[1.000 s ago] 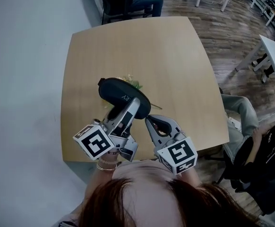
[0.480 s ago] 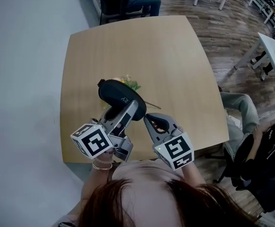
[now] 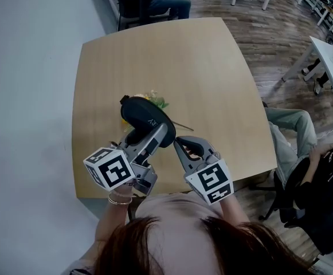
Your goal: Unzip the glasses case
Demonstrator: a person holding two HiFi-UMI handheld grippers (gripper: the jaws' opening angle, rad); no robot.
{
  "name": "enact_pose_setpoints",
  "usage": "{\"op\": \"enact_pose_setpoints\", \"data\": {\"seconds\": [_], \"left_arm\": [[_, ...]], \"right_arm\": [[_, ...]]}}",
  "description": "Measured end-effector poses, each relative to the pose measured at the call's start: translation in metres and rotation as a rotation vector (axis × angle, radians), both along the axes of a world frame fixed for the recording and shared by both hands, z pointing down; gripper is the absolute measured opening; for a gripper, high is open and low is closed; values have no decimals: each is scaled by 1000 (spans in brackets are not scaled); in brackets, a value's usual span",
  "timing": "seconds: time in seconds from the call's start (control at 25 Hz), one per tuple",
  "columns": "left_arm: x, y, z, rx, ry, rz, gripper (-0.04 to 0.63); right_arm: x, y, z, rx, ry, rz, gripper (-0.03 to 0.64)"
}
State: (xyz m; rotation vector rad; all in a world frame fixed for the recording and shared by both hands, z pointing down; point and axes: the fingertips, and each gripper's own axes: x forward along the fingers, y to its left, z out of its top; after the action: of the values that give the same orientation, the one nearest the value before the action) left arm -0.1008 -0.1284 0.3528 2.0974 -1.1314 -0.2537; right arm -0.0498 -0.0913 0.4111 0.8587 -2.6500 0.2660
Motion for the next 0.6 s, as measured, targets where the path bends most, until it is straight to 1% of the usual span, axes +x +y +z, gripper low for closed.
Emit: {"op": "enact_pose_setpoints", "data": {"seconds": [0.2,0.4,0.6], "left_arm": [[9,9,3,8,-23,27,264],[4,6,5,1,-53,60,262],[10,9,8,-12,-77,107,261]], "right_arm": [[6,8,5,6,12,-10,17],[-1,4,6,8,33,-8,17],[4,3,8,11,49,1,17]]}}
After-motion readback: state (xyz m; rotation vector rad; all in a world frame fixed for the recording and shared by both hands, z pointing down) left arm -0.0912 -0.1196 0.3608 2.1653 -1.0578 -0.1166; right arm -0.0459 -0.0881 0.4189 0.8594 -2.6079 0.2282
